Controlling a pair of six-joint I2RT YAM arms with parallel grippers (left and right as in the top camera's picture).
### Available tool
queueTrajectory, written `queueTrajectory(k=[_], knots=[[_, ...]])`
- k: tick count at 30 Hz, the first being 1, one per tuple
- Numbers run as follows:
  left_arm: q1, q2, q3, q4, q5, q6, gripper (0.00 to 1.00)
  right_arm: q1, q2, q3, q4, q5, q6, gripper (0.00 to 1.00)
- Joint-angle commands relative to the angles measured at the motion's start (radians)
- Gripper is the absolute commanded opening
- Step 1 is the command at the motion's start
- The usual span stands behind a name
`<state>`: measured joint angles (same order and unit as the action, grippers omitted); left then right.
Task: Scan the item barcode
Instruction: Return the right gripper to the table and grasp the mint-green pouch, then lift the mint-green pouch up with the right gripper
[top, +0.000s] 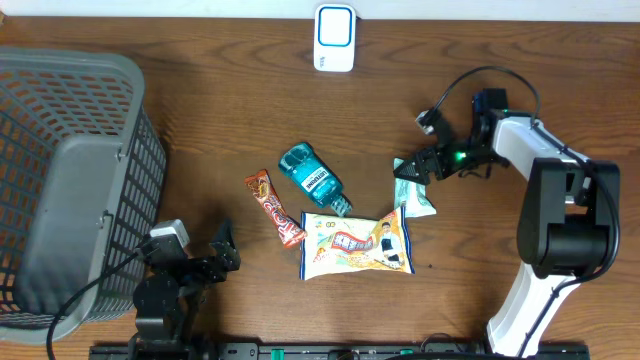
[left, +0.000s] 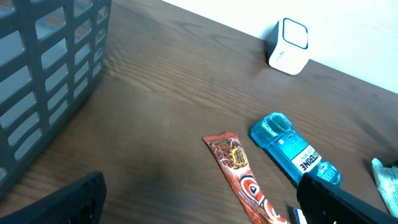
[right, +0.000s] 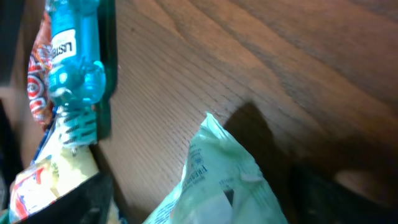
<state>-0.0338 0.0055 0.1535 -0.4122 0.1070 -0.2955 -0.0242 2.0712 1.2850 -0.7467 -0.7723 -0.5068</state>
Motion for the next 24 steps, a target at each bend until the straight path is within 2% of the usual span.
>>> queueTrajectory(k=[1, 5, 10, 15, 19, 22, 24], knots=[[0.003, -0.002, -0.006, 0.000, 0.010, -0.010, 0.98, 0.025, 0.054, -0.095, 0.018, 0.205, 0.003, 0.82], [0.003, -0.002, -0.006, 0.000, 0.010, -0.010, 0.98, 0.018, 0.054, -0.115, 0.026, 0.218, -0.004, 0.74], [0.003, -0.002, -0.006, 0.000, 0.010, -0.010, 0.98, 0.003, 0.054, -0.115, -0.008, 0.217, -0.032, 0.76], [0.003, -0.002, -0.006, 0.000, 0.010, -0.010, 0.98, 0.002, 0.054, -0.115, -0.043, 0.222, -0.079, 0.73], [0.003, -0.002, -0.006, 0.000, 0.010, -0.010, 0.98, 0.002, 0.055, -0.120, -0.045, 0.224, -0.087, 0.51], [0.003, -0.002, -0.006, 0.000, 0.010, -0.010, 0.98, 0.002, 0.056, -0.127, -0.046, 0.229, -0.094, 0.40], [0.003, -0.002, -0.006, 0.000, 0.010, -0.010, 0.98, 0.002, 0.056, -0.129, -0.042, 0.228, -0.093, 0.27]])
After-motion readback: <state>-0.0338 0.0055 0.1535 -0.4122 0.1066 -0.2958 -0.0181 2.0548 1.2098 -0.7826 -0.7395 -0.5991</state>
